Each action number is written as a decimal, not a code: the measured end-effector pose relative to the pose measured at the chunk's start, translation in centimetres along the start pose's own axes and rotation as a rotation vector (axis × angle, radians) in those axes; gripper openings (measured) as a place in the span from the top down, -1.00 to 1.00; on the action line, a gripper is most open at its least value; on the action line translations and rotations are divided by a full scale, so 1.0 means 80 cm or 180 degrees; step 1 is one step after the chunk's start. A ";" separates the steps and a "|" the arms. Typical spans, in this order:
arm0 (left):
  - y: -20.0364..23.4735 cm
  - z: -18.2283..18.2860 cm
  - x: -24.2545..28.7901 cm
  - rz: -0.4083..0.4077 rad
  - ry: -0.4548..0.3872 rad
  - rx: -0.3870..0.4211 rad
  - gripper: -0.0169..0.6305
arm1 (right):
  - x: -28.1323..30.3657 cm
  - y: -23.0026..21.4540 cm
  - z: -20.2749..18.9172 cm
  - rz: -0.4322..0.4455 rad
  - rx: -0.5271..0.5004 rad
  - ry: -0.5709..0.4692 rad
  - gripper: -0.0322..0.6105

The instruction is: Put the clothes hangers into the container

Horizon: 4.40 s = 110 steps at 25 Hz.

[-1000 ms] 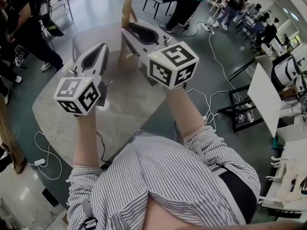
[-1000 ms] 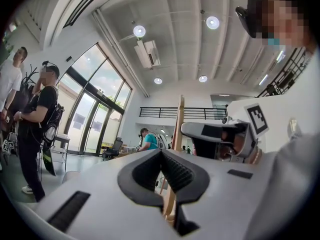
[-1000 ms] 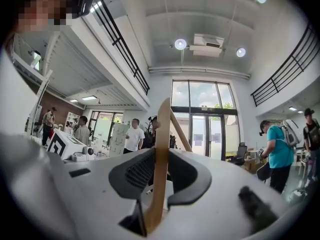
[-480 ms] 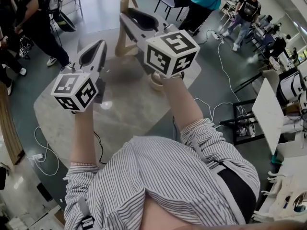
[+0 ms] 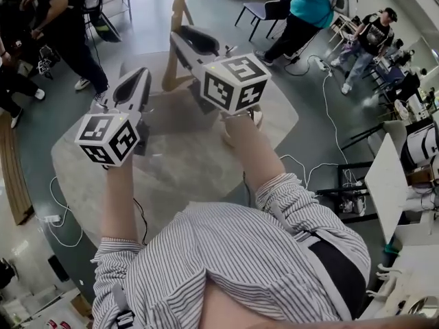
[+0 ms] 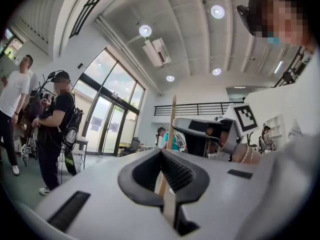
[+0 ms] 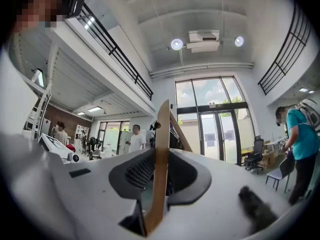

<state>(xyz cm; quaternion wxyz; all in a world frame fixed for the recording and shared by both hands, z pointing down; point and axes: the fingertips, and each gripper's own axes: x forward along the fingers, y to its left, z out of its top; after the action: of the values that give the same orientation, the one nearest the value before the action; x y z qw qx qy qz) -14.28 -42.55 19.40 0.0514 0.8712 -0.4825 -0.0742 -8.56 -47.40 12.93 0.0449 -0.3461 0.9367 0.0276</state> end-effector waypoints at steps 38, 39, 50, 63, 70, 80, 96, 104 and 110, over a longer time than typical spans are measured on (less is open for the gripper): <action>-0.001 -0.134 0.038 -0.0102 0.0758 -0.0368 0.91 | -0.050 -0.052 -0.204 -0.0564 0.0500 0.0509 0.63; -0.004 -0.136 0.036 -0.0111 0.0777 -0.0368 0.91 | -0.057 -0.050 -0.207 -0.0578 0.0495 0.0535 0.63; -0.039 -0.164 0.019 -0.0231 0.0952 -0.0407 0.91 | -0.108 -0.020 -0.235 -0.0626 0.0406 0.0755 0.63; -0.066 -0.194 0.002 -0.0280 0.1126 -0.0495 0.91 | -0.146 -0.012 -0.255 -0.0681 0.0380 0.0916 0.65; -0.079 -0.191 -0.002 -0.0323 0.1125 -0.0473 0.91 | -0.163 -0.007 -0.260 -0.0719 0.0395 0.0971 0.66; -0.089 -0.182 -0.023 -0.0313 0.1062 -0.0440 0.91 | -0.172 0.025 -0.243 -0.0629 0.0352 0.0889 0.68; -0.106 -0.176 -0.147 -0.0222 0.0933 -0.0458 0.91 | -0.187 0.168 -0.214 -0.0117 0.0249 0.0882 0.85; -0.108 -0.186 -0.203 -0.0110 0.0967 -0.0354 0.91 | -0.191 0.226 -0.229 0.0073 0.0258 0.1002 0.86; -0.102 -0.189 -0.226 0.0023 0.0931 -0.0358 0.91 | -0.191 0.245 -0.239 0.0174 0.0216 0.1075 0.86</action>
<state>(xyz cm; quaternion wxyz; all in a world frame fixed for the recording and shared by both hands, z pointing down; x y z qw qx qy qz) -14.21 -22.61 34.42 0.1701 0.8668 -0.4680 0.0267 -11.01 -24.24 33.90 -0.1022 -0.3184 0.9404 -0.0615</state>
